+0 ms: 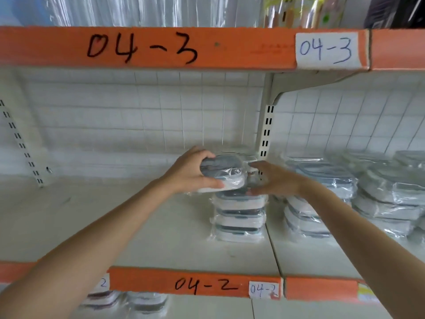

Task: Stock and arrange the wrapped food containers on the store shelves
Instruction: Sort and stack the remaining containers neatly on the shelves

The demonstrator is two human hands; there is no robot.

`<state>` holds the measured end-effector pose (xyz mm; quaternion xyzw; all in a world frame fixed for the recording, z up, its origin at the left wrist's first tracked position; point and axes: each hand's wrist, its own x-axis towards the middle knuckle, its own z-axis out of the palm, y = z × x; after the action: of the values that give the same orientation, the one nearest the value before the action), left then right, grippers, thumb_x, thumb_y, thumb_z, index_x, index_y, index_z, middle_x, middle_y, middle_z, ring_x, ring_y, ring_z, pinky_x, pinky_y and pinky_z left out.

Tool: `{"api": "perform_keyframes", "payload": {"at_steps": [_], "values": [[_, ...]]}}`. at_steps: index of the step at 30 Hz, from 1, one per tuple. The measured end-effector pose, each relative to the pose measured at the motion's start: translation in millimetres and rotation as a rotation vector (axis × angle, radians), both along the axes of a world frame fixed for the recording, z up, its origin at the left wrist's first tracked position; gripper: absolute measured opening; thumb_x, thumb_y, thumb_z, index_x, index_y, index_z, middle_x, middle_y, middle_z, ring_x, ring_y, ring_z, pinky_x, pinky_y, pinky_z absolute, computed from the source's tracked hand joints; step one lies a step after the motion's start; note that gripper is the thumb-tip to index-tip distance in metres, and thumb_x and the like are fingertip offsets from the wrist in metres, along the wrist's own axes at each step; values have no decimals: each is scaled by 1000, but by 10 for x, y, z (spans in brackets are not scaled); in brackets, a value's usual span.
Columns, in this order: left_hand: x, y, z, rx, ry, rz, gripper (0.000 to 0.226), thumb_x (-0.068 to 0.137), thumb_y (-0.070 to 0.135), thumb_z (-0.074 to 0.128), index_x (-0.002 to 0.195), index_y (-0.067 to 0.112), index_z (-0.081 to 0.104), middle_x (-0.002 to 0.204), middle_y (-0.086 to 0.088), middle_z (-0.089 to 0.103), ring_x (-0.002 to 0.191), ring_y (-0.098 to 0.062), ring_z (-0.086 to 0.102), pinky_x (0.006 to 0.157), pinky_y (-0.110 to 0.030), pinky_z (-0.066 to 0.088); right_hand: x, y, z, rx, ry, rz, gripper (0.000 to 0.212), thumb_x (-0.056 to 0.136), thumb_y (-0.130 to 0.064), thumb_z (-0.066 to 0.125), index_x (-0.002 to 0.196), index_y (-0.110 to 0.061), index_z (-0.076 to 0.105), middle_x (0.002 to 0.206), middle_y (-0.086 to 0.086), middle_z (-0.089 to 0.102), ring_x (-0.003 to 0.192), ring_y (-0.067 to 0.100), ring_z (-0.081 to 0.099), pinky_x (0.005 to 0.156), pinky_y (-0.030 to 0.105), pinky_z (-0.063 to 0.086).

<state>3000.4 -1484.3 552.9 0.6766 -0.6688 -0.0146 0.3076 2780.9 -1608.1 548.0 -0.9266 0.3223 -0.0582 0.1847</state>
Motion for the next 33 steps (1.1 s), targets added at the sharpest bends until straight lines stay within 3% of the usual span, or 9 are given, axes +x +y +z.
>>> {"api": "perform_keyframes", "payload": {"at_steps": [4,9,12,15,17,20,24,29,33], "values": [[-244,-265,71,68,-99,-79,76,64,52,80,127,21,53,120,2,48,111,-14,47,98,-32,38,-204,28,140,-23,-101,-8,98,72,-47,75,148,-35,15,153,-9,21,137,14,26,113,36,26],[-469,-519,50,118,-132,-191,65,74,59,69,124,20,56,116,0,49,113,-16,45,93,-31,40,-258,87,7,-193,-93,-13,68,83,-41,67,142,-32,35,148,-6,32,135,18,30,113,36,22],[-343,-455,-57,-31,34,-183,51,87,50,58,124,15,57,125,-1,53,117,-13,47,97,-26,37,-237,135,-111,-250,-114,-37,62,85,-38,66,140,-29,39,144,-3,36,134,19,28,111,33,17],[-86,-328,-218,-205,347,-57,21,96,19,53,111,6,60,117,-8,59,107,-17,55,83,-14,35,-202,159,-73,-273,-155,-59,59,81,-36,70,135,-29,48,137,-3,42,129,18,29,104,28,18],[69,-256,-379,-166,451,50,12,94,10,53,105,10,59,109,-6,61,102,-16,57,78,-14,36,-172,180,-46,-298,-193,-60,54,80,-34,72,130,-28,53,132,-3,47,126,18,34,102,27,21],[126,-172,-585,67,595,55,33,80,6,66,109,14,53,109,-2,61,105,-19,60,83,-23,44,-101,229,-74,-367,-238,-63,47,83,-30,69,128,-25,56,129,-2,52,123,18,42,106,29,27],[-1,-97,-677,188,648,-107,75,55,25,71,125,14,47,122,2,57,114,-14,55,101,-32,44,-1,315,-145,-413,-247,-67,47,87,-31,65,132,-25,53,130,-2,53,123,18,41,103,29,31],[-86,-96,-675,200,746,-262,68,69,11,83,128,14,50,123,4,62,109,-5,58,91,-14,45,-72,340,-99,-409,-228,-42,45,88,-15,63,132,-20,54,131,1,55,122,20,46,102,23,29],[-180,-129,-699,116,676,-204,49,75,16,79,120,15,59,118,4,66,112,-10,59,102,-29,43,-171,402,-46,-387,-224,-42,42,86,-11,63,127,-19,59,123,2,58,114,19,49,95,26,40]]}}
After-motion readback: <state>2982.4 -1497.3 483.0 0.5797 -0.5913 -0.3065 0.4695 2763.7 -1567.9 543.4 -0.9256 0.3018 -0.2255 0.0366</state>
